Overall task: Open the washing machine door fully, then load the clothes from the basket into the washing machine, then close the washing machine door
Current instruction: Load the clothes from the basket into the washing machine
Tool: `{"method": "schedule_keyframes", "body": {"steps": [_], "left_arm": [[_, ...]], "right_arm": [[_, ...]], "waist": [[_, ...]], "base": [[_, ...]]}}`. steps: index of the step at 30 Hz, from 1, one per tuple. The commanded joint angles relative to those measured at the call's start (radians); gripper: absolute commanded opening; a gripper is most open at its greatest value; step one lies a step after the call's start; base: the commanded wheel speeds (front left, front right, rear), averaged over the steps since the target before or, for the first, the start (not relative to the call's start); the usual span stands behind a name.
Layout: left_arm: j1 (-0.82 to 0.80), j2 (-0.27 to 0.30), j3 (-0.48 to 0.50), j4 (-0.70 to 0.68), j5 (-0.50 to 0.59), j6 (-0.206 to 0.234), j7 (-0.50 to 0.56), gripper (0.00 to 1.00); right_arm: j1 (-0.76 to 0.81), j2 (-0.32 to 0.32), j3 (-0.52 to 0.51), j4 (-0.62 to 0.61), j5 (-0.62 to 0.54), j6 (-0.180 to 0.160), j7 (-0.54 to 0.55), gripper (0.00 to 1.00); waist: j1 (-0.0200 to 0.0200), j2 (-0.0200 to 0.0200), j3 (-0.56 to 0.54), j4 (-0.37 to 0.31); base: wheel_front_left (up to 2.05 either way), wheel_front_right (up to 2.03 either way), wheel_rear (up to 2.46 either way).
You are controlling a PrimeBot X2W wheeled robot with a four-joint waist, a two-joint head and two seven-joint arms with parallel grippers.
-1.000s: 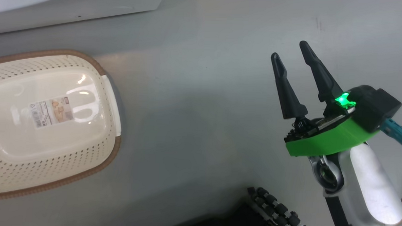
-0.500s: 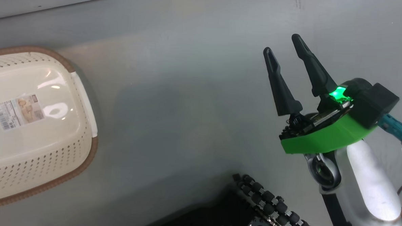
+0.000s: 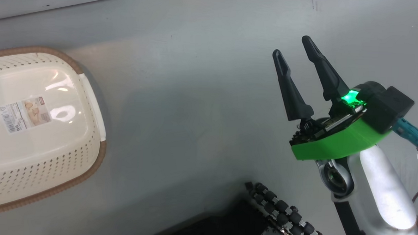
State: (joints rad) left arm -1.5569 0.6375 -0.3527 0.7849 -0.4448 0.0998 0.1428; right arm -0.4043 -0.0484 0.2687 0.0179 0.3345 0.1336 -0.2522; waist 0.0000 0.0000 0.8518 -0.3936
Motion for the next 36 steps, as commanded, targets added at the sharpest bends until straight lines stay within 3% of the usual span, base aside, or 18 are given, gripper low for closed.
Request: {"method": "schedule_keyframes", "body": {"steps": [1,10,18,27,36], "left_arm": [[-0.042,0.041,0.017,-0.024,-0.004,-0.004,0.009,1.00],[-0.020,0.020,0.018,-0.031,-0.030,-0.004,0.008,1.00],[0.092,0.003,0.026,-0.062,-0.051,0.032,-0.048,1.00],[0.333,-0.005,0.076,-0.208,-0.086,0.125,-0.182,1.00],[0.643,-0.060,0.094,-0.471,-0.117,0.231,-0.263,1.00]], "right_arm": [[0.010,-0.002,0.014,-0.023,-0.002,-0.003,-0.009,1.00],[0.010,-0.002,-0.001,-0.021,-0.007,-0.003,-0.009,1.00],[0.017,-0.002,-0.019,-0.020,-0.023,-0.003,-0.010,1.00],[0.036,-0.002,-0.061,-0.023,-0.044,-0.003,-0.010,1.00],[0.058,-0.002,-0.084,-0.013,-0.089,-0.003,-0.010,1.00]], "waist": [[0.0000,0.0000,-0.002,0.003],[0.0000,0.0000,-0.026,0.030],[0.0000,0.0000,-0.070,0.069],[0.0000,0.0000,-0.140,0.114],[0.0000,0.0000,-0.219,0.166]], "base": [[0.00,0.00,0.00],[0.00,0.00,0.00],[0.00,0.00,0.00],[0.00,0.00,0.00],[0.00,0.00,0.00]]}}
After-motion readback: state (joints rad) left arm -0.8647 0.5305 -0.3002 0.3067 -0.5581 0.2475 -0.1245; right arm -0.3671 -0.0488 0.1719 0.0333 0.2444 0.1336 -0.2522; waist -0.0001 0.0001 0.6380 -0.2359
